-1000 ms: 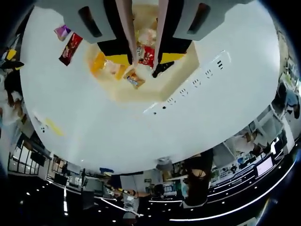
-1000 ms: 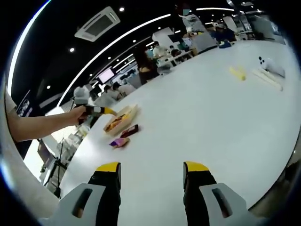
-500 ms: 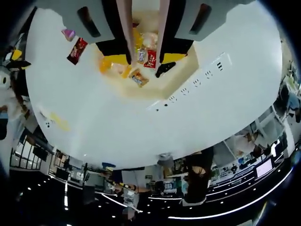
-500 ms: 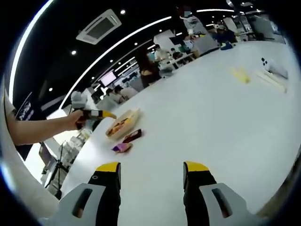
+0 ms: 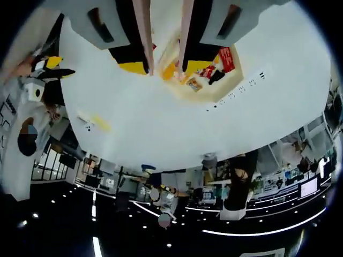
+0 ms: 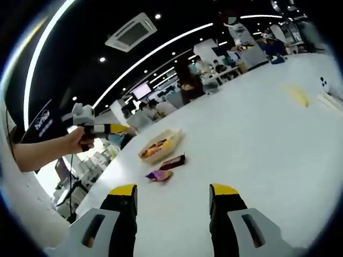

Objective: Place the target food into the container with the food tongs after gripping and lifting it, then release it inside without dropping or visibly crushing the food.

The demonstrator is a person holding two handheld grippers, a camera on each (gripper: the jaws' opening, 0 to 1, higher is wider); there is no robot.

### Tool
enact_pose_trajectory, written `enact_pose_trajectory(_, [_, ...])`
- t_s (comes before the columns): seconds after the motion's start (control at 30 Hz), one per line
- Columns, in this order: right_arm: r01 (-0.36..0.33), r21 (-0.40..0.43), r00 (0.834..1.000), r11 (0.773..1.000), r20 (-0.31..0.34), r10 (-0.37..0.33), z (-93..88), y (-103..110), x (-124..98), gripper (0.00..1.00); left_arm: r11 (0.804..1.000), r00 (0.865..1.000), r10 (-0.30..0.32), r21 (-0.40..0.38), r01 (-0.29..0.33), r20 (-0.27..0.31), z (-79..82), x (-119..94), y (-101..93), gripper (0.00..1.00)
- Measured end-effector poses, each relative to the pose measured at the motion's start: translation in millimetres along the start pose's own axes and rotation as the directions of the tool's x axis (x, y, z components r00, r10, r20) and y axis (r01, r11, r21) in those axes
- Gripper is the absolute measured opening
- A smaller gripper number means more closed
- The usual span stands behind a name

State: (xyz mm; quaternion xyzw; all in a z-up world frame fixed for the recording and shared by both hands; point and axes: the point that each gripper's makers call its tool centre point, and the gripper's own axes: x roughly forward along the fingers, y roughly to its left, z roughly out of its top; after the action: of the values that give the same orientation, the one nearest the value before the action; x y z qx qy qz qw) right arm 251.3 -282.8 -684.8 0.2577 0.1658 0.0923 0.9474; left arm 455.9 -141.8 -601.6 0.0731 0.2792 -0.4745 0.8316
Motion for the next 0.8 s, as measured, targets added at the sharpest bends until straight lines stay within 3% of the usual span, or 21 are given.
enact_pose_trajectory(0.37, [-0.125, -0.079, 0.987, 0.989, -0.112, 0.116, -15.7, 37.9, 10.9, 0.57, 0.996, 0.999, -0.039, -0.08, 0.042, 0.032, -52.6, -44.8, -48.0, 0.24])
enact_pose_trajectory(0.53, [-0.129, -0.122, 0.982, 0.984, -0.152, 0.11, -24.7, 42.7, 9.9, 0.63, 0.989, 0.997, -0.036, -0.14, 0.045, 0.071, -62.6, -53.3, -55.0, 0.24])
enact_pose_trajectory(0.63, [-0.12, -0.144, 0.983, 0.982, -0.155, 0.097, -22.8, 40.8, 9.9, 0.67, 0.988, 0.997, -0.034, -0.148, 0.045, 0.074, -65.7, -53.9, -59.1, 0.24])
enact_pose_trajectory(0.8, [-0.119, -0.15, 0.984, 0.982, -0.15, 0.097, -15.4, 39.0, 10.4, 0.66, 0.988, 0.996, -0.041, -0.145, 0.052, 0.079, -64.5, -52.4, -65.2, 0.24])
